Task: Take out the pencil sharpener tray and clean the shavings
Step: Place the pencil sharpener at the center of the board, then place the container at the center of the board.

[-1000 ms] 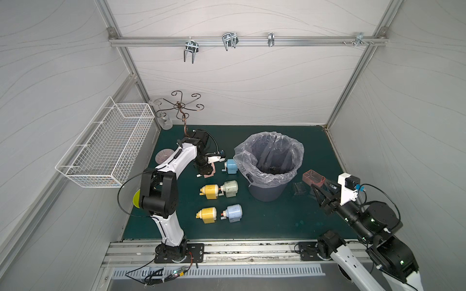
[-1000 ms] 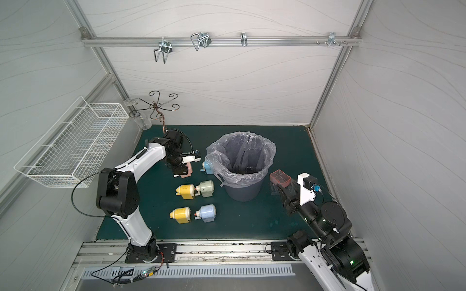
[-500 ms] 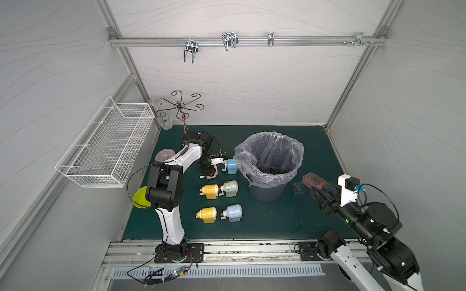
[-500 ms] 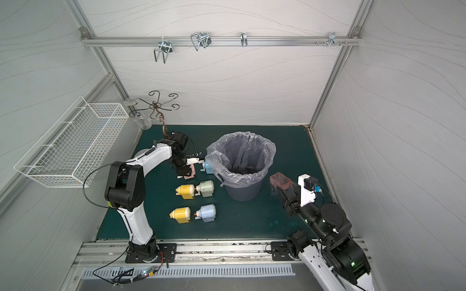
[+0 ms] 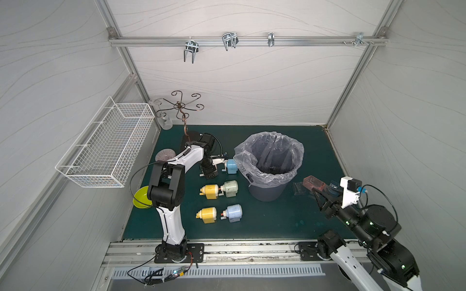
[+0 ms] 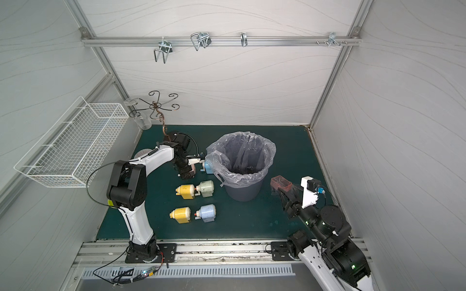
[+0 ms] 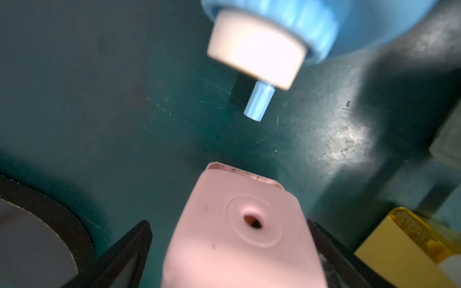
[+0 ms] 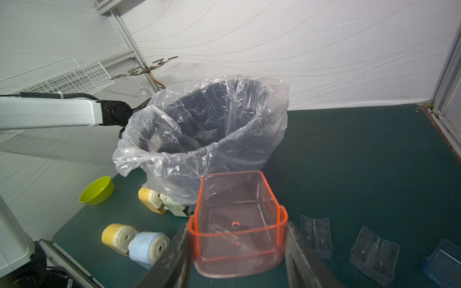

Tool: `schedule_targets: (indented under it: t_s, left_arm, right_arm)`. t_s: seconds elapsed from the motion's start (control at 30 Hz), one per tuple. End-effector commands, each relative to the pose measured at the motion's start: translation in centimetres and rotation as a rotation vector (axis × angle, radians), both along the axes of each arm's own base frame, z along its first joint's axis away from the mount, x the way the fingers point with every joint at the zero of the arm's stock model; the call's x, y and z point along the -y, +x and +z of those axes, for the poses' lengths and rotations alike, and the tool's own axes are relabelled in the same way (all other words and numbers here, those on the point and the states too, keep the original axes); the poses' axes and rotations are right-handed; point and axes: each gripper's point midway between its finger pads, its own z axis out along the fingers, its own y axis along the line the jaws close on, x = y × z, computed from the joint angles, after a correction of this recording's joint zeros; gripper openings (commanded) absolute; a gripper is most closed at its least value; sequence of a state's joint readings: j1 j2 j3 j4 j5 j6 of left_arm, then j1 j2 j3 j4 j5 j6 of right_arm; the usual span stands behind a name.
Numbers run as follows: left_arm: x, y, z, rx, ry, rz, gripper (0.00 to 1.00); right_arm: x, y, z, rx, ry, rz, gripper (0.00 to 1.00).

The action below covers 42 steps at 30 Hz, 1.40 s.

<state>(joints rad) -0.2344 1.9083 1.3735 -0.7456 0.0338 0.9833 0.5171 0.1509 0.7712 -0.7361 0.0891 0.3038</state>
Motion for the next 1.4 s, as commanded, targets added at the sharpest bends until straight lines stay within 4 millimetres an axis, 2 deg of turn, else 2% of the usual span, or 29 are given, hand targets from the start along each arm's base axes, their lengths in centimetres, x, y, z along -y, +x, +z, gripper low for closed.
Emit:
schedule_targets:
  t_s: [0.0, 0.13, 0.33, 0.53, 0.63, 0.73, 0.83, 0.9, 0.97, 1.07, 1.23, 1.37]
  left_arm:
    - [0.6, 0.8, 0.5, 0.048, 0.002, -0.002, 1.0]
    - [1.4, 1.3, 2.6, 0.114, -0.028, 0.013, 1.0]
    - [2.3, 1.5, 6.4, 0.222, -0.042, 0.0, 0.99]
    - [2.2, 1.6, 11.3, 0.364, -0.093, 0.062, 1.0]
    - [1.8, 1.0, 13.5, 0.428, -0.125, 0.11, 1.0]
    - [1.2, 0.1, 15.6, 0.49, -0.164, 0.174, 1.0]
    - [0.5, -1.0, 17.4, 0.549, -0.2, 0.246, 1.0]
    - [-0.1, -1.9, 18.3, 0.571, -0.224, 0.299, 1.0]
    - [-0.6, -2.9, 19.3, 0.596, -0.262, 0.362, 1.0]
    - [-0.9, -4.5, 21.0, 0.617, -0.369, 0.472, 1.0]
    - [-0.4, -7.7, 24.5, 0.651, -0.654, 0.611, 1.0]
    - [0.2, -10.7, 25.5, 0.611, -0.807, 0.635, 1.0]
  right_arm:
    - [1.3, 0.5, -1.6, -0.097, 0.009, -0.096, 0.0]
    - [1.6, 1.2, -2.9, -0.159, 0.048, -0.152, 0.0]
    - [1.7, 2.6, -6.3, -0.342, 0.073, -0.255, 0.0]
    - [2.0, 3.5, -8.8, -0.416, 0.079, -0.344, 0.0]
    - [1.6, 3.8, -9.9, -0.459, 0.043, -0.374, 0.0]
    - [1.0, 3.9, -11.0, -0.453, -0.03, -0.415, 0.0]
    - [-0.3, 3.6, -11.0, -0.411, -0.098, -0.448, 0.0]
    - [-0.3, 3.0, -11.3, -0.407, -0.117, -0.518, 0.0]
    - [-0.3, 2.6, -11.4, -0.419, -0.149, -0.581, 0.0]
    - [-1.6, 2.6, -11.5, -0.46, -0.179, -0.613, 0.0]
    - [-3.0, 2.4, -13.9, -0.529, -0.061, -0.669, 0.0]
    - [-3.5, 2.8, -15.0, -0.487, -0.017, -0.695, 0.0]
